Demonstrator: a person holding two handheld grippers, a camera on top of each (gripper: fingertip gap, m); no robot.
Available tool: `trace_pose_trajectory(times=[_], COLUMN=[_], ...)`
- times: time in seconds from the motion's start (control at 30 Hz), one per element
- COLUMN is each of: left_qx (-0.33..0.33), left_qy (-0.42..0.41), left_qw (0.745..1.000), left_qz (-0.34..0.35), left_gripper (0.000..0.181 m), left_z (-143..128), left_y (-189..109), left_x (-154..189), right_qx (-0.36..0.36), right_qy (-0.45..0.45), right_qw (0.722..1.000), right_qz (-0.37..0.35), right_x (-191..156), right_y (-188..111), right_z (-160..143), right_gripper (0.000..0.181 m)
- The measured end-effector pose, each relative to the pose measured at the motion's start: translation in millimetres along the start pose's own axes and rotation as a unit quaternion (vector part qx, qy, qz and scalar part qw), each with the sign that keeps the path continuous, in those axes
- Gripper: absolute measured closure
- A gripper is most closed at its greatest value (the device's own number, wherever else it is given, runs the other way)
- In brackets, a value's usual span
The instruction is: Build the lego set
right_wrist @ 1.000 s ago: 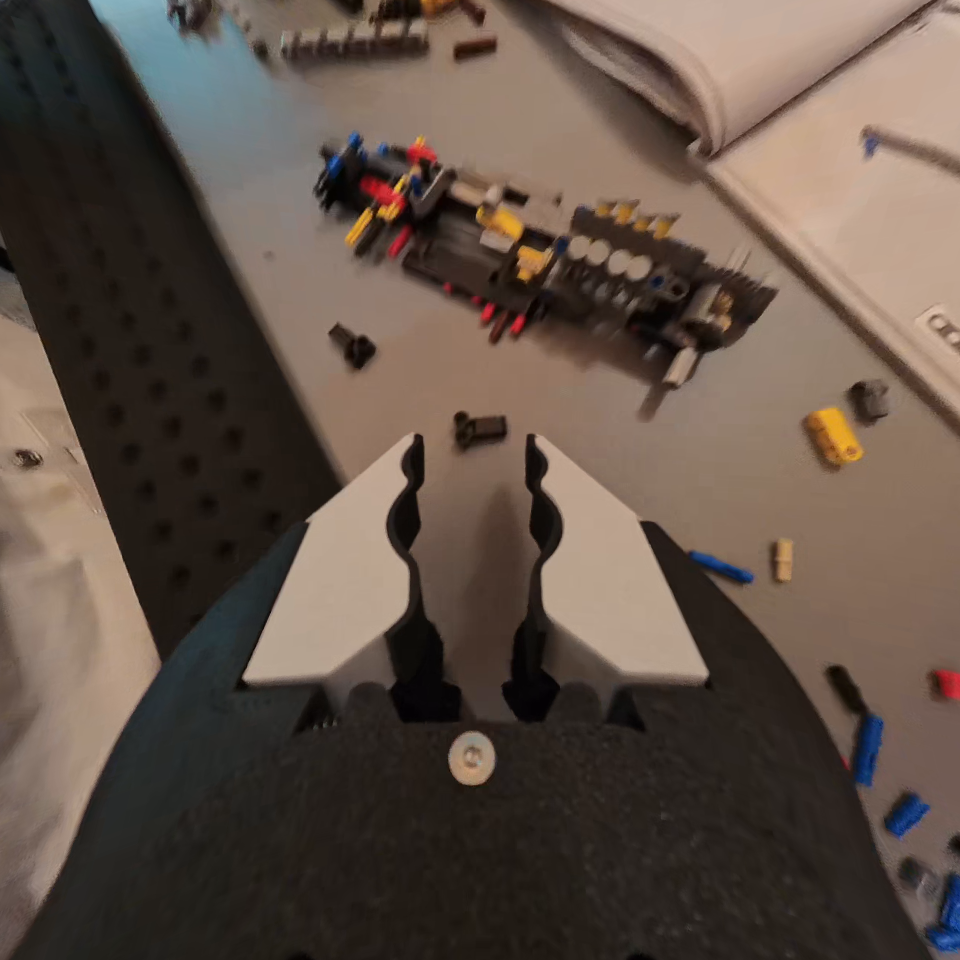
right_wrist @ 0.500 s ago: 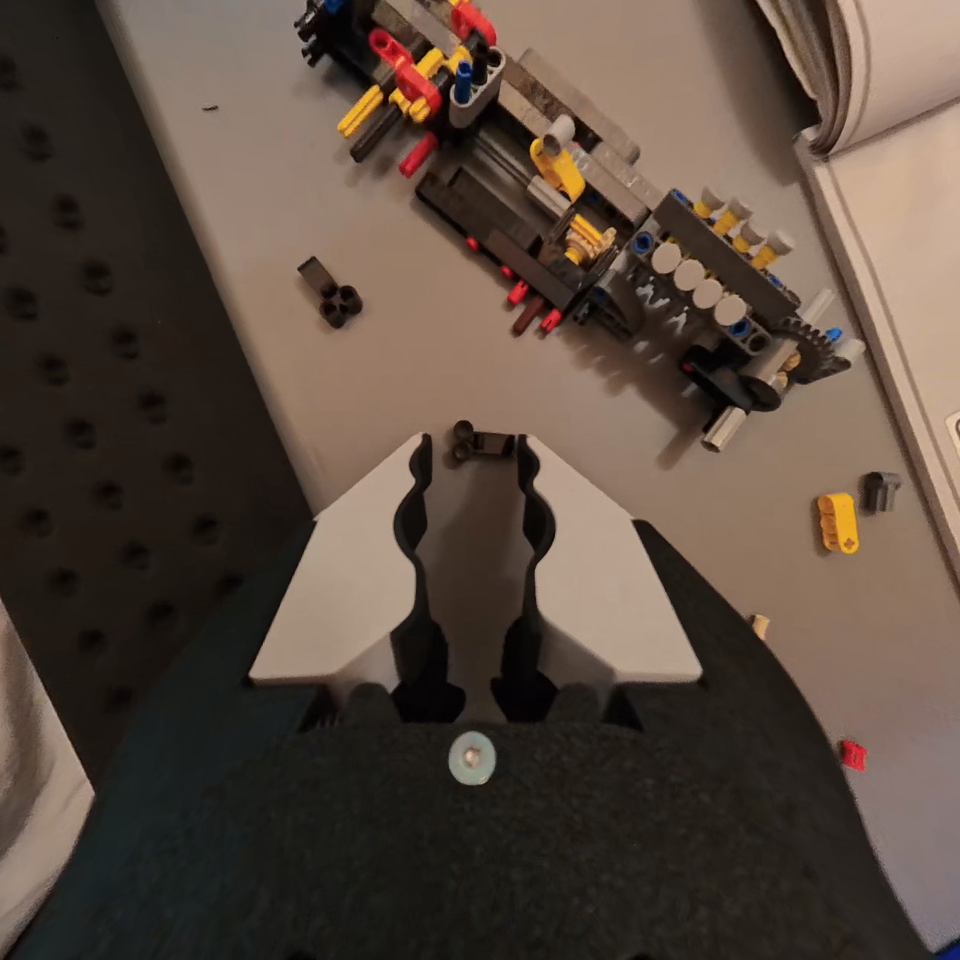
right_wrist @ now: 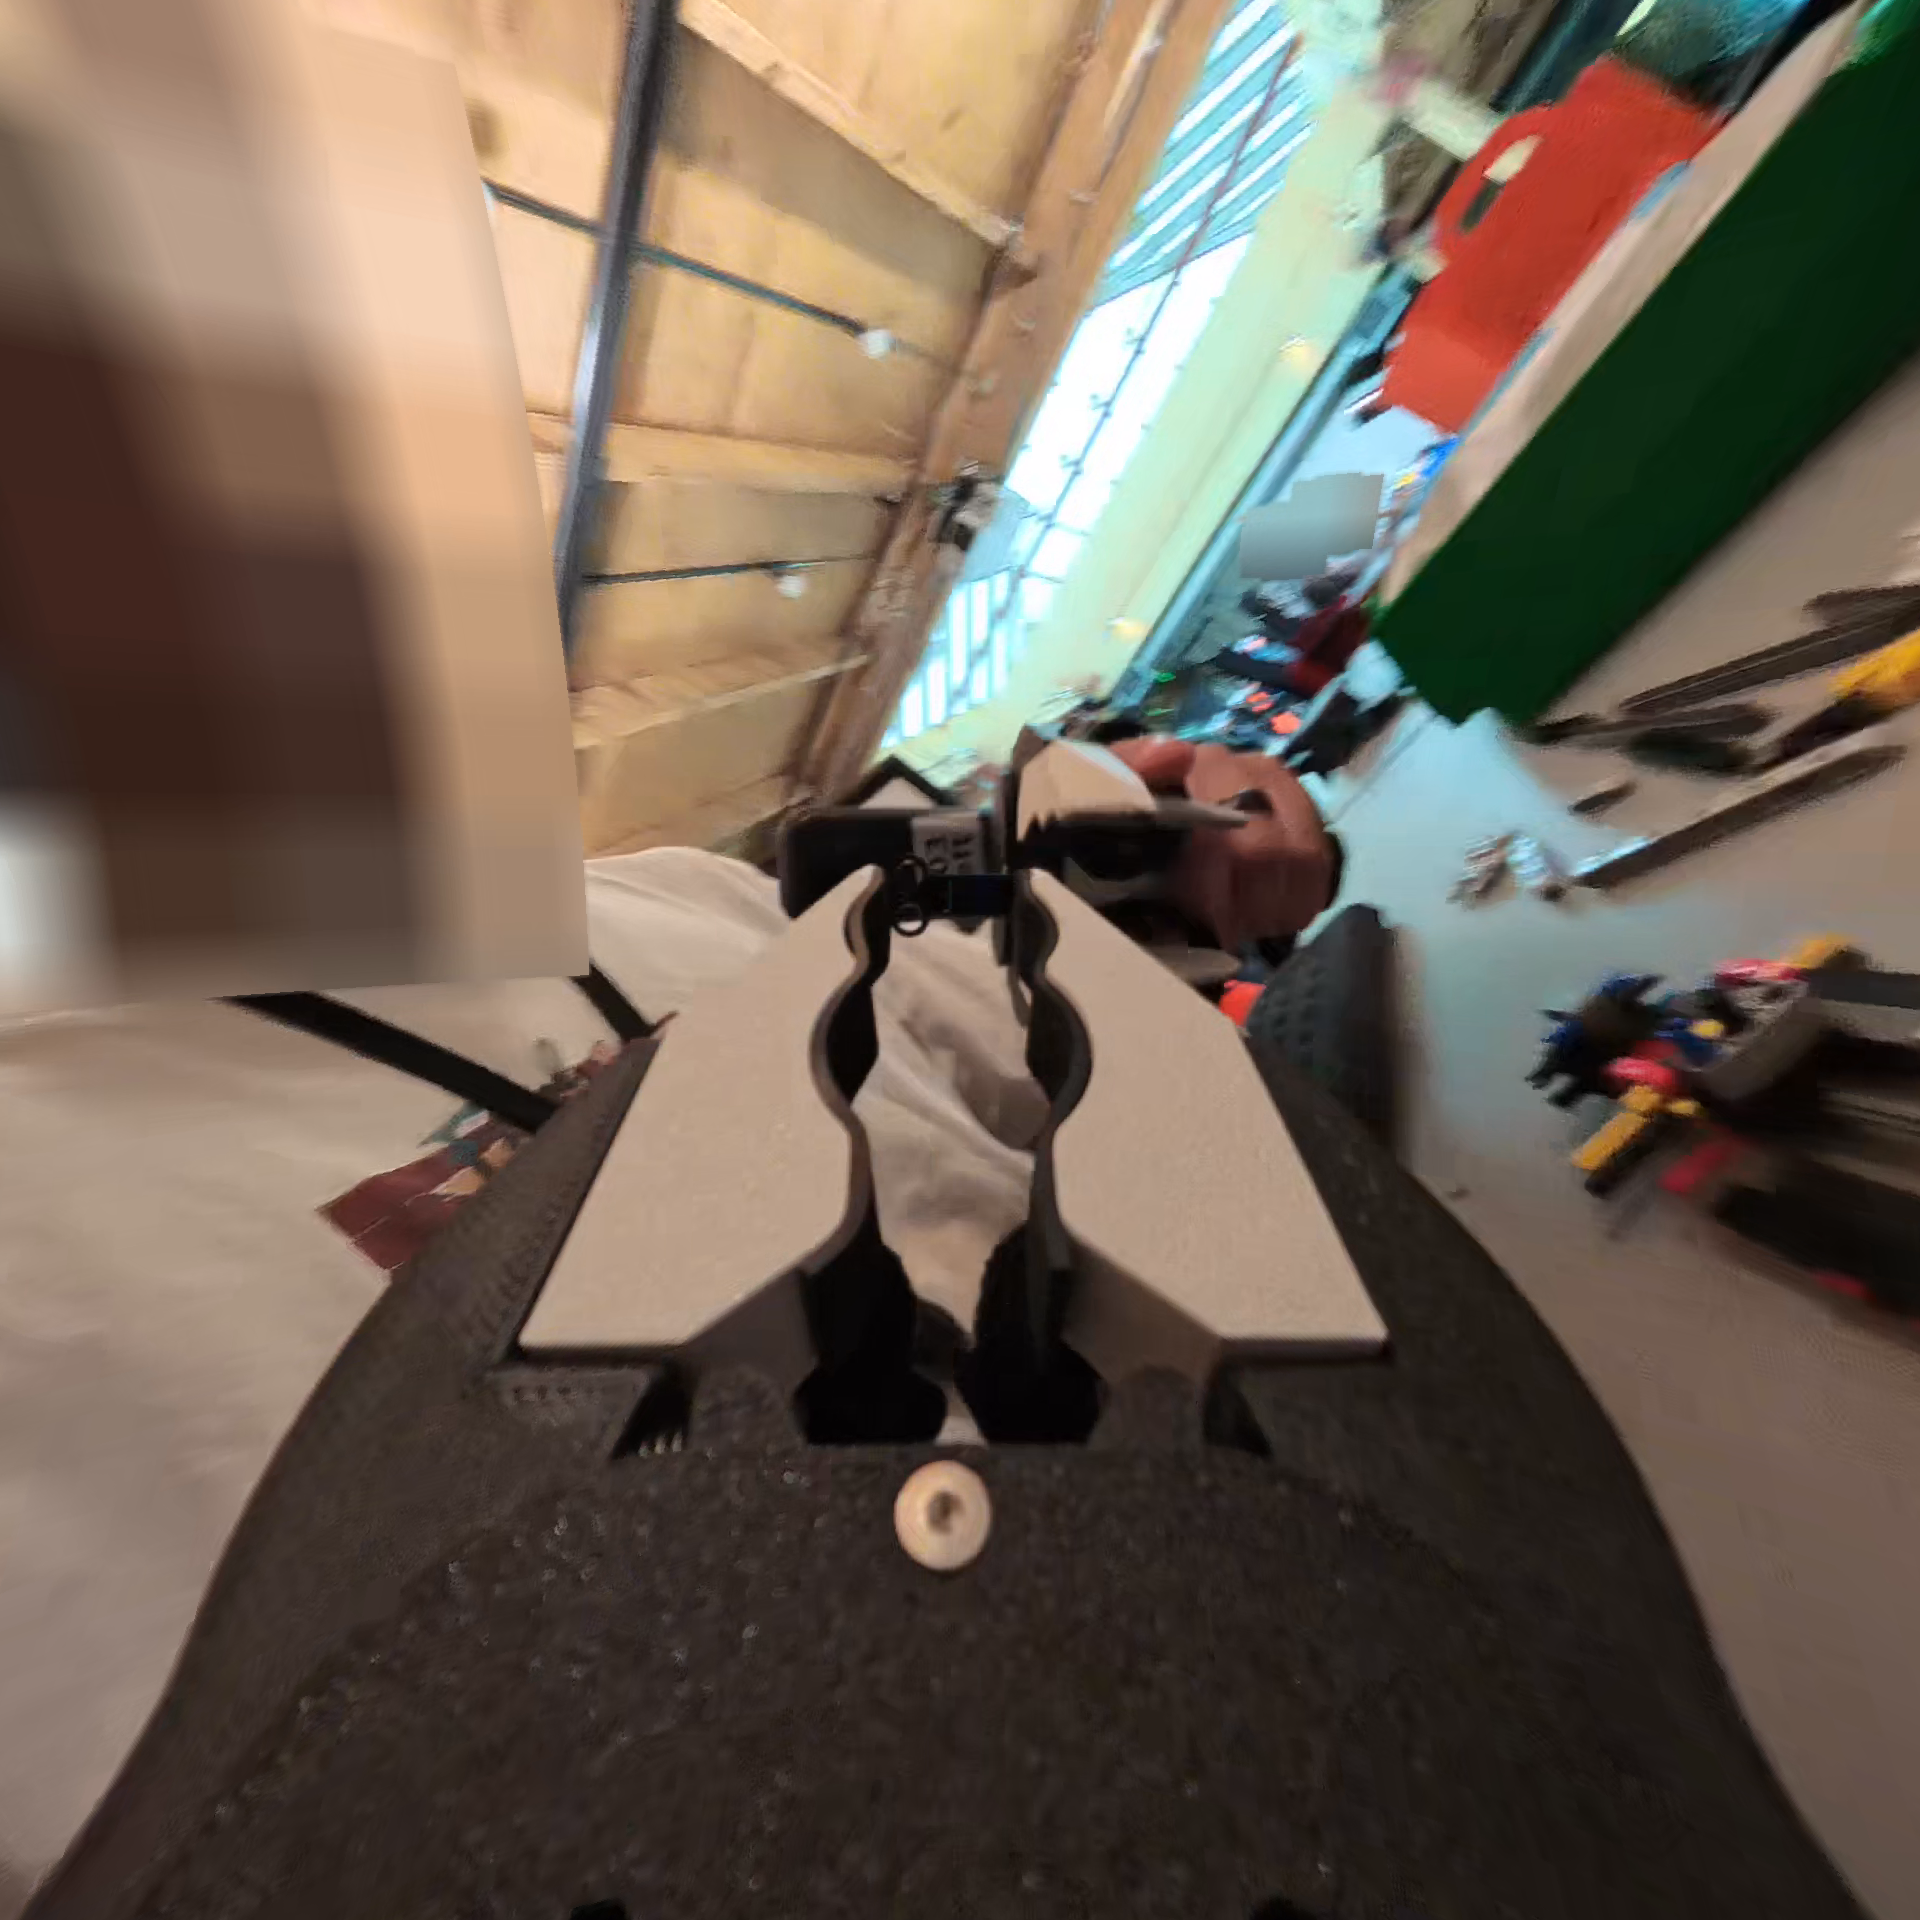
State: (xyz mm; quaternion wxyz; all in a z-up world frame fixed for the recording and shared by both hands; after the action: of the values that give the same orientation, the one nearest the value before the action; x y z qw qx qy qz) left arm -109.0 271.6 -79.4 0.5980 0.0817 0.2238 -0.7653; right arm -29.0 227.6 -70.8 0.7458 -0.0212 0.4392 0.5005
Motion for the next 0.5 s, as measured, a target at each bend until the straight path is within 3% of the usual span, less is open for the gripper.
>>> trace_pose_trajectory(times=[0.23,0.33,0.4,0.5], left_qx=[0.093,0.078,0.066,0.029], left_qy=[-0.041,-0.026,-0.014,-0.008], left_qw=[0.995,0.996,0.998,1.0], left_qz=[-0.019,-0.017,-0.008,0.006], left_gripper=[0.155,0.171,0.171,0.173], left_z=[35.2,33.6,32.1,22.7], left_y=[1.0,1.6,1.1,1.2], left_x=[1.2,3.6,4.5,1.4], right_qx=[0.034,0.042,0.037,0.015], right_qy=[0.073,0.092,0.092,0.051], right_qw=[0.992,0.989,0.989,0.998], right_qz=[0.094,0.109,0.11,0.043], right_x=[1.6,3.6,5.2,14.2], right_y=[21.1,24.1,23.8,17.4], right_z=[-11.1,-13.7,-15.0,-13.5], right_gripper=[0.159,0.159,0.159,0.16])
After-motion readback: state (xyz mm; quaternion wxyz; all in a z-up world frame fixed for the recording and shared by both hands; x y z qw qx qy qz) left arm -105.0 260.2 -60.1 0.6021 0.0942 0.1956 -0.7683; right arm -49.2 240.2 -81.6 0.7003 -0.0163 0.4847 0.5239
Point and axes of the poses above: each gripper's, where its closed fingertips meet, y out along the fingers, z out of its top, x = y × z across the jaws, the point moved 4 cm from there along -y, back along the fingers, and after that the axes turned 12 degrees about -y, right-handed, at the moved point
